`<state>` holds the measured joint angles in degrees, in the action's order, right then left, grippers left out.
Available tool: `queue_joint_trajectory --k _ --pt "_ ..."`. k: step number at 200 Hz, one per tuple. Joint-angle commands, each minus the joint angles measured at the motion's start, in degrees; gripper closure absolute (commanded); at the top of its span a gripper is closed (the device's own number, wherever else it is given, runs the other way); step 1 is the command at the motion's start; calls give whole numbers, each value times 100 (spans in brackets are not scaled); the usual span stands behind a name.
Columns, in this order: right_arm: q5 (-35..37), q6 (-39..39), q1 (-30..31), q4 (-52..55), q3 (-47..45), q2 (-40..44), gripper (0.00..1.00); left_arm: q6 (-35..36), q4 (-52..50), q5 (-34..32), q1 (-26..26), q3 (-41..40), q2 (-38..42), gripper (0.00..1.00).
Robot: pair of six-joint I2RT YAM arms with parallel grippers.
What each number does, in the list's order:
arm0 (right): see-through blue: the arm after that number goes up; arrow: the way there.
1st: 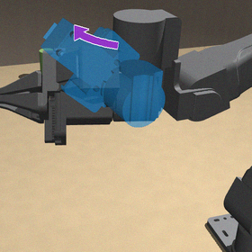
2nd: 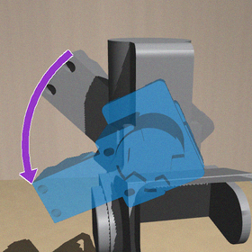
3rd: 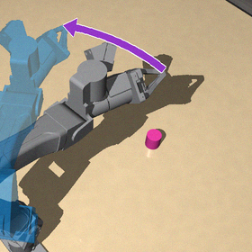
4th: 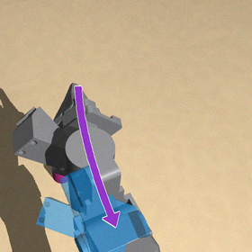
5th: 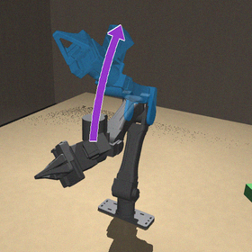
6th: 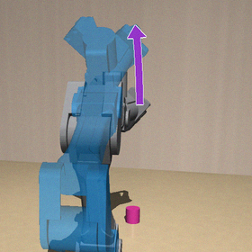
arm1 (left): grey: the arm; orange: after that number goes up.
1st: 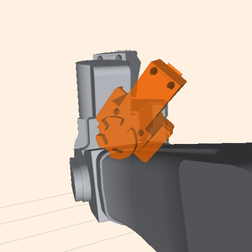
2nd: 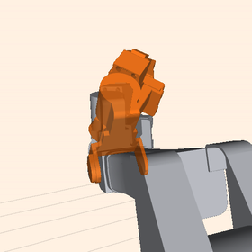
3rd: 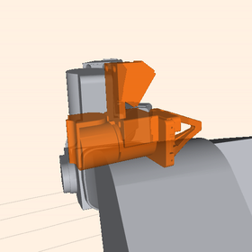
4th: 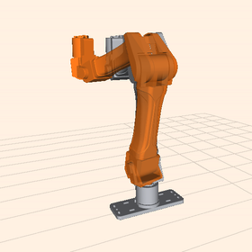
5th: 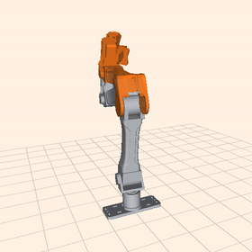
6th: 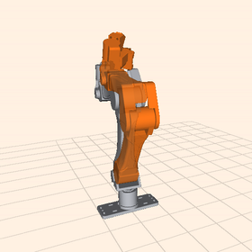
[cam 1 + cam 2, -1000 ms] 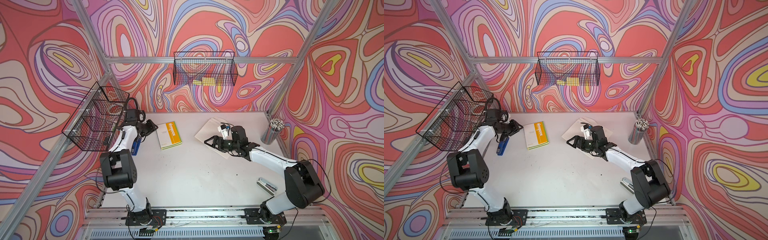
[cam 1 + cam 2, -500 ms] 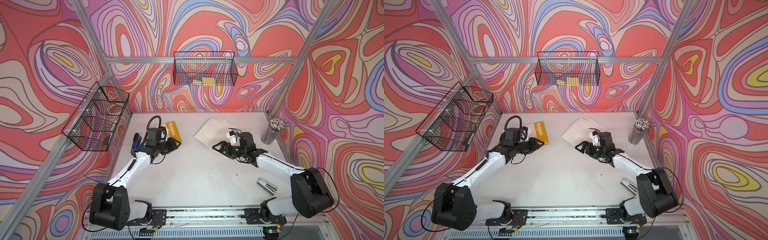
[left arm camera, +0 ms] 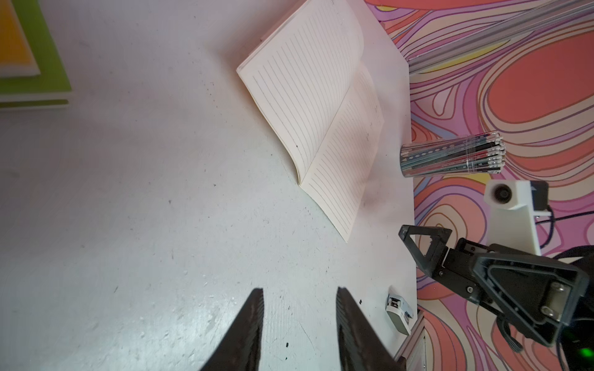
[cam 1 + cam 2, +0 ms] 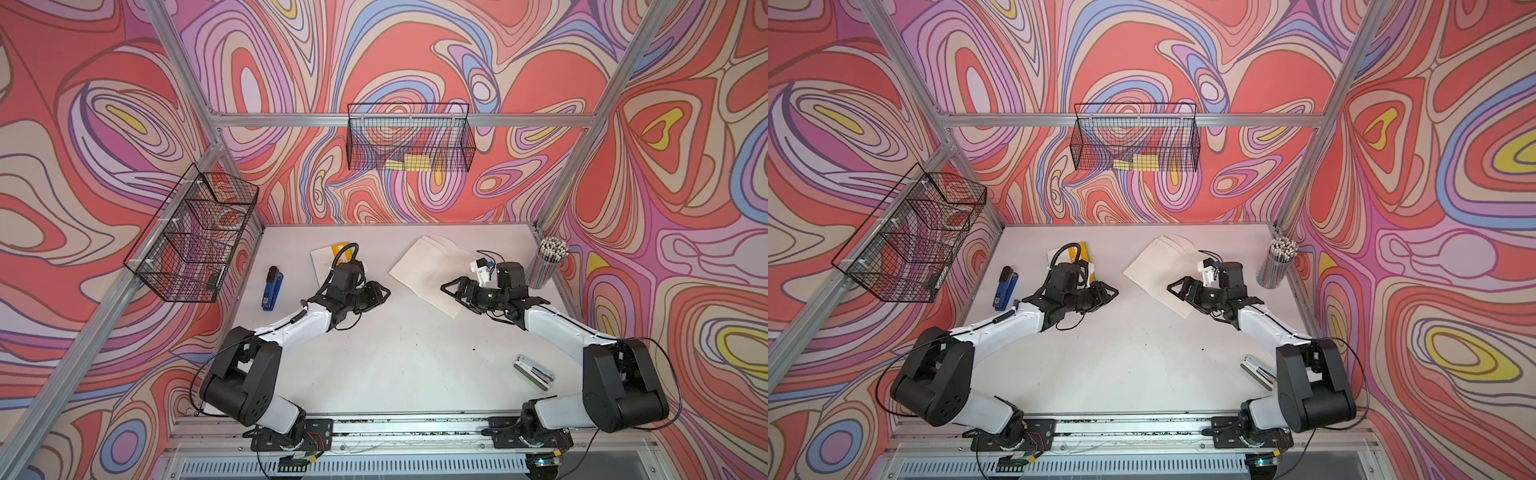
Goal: Close the notebook
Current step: Close the notebook at the center of the board.
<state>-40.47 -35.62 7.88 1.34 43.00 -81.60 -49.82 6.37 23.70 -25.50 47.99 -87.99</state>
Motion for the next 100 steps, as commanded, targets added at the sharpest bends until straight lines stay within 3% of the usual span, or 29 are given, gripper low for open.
queue_joint_trajectory --k 1,57,100 --pt "-163 193 -201 8 -98 -130 2 -210 435 -263 -65 199 -230 60" --pt "-377 120 -519 -507 -65 -759 2 -524 1029 -994 -382 263 -719 61" --pt "-409 152 -589 -682 41 -1124 2 -840 1699 -1095 -572 535 -1519 60"
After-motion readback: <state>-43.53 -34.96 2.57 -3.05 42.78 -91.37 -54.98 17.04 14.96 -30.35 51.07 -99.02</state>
